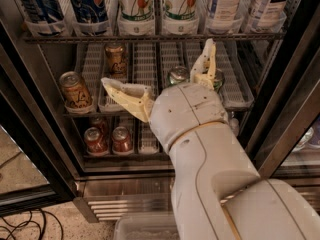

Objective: Pick 7up can from top shelf of fridge

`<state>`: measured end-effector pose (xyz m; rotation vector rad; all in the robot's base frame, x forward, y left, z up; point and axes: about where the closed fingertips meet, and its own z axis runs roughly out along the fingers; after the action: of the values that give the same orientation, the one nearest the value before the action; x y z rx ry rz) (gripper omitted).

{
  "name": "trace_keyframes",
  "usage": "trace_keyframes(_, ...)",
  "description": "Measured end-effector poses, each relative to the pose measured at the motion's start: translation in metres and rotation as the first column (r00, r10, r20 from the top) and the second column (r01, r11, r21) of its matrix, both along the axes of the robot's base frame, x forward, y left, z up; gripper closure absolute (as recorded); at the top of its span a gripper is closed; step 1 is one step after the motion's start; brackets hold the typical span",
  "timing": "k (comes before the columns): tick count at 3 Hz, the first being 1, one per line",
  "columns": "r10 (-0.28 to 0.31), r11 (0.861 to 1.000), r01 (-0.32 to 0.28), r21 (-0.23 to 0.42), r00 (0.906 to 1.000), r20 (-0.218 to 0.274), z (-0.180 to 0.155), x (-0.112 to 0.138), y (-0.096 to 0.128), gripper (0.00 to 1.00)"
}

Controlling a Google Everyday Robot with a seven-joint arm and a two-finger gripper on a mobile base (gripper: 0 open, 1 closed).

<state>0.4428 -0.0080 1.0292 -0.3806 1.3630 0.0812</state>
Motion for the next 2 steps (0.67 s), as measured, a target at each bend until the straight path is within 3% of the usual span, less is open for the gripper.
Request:
trace_keyframes(1,-0.018,0.999,0.016,0.039,0.9986,0.050,-0.0025,-0.0123,-0.0201,0.00)
trace_keyframes(2,-0.001,0.999,-0.004,0.043,0.9926,0.122,0.0057,-0.0214,-0.0154,0.00)
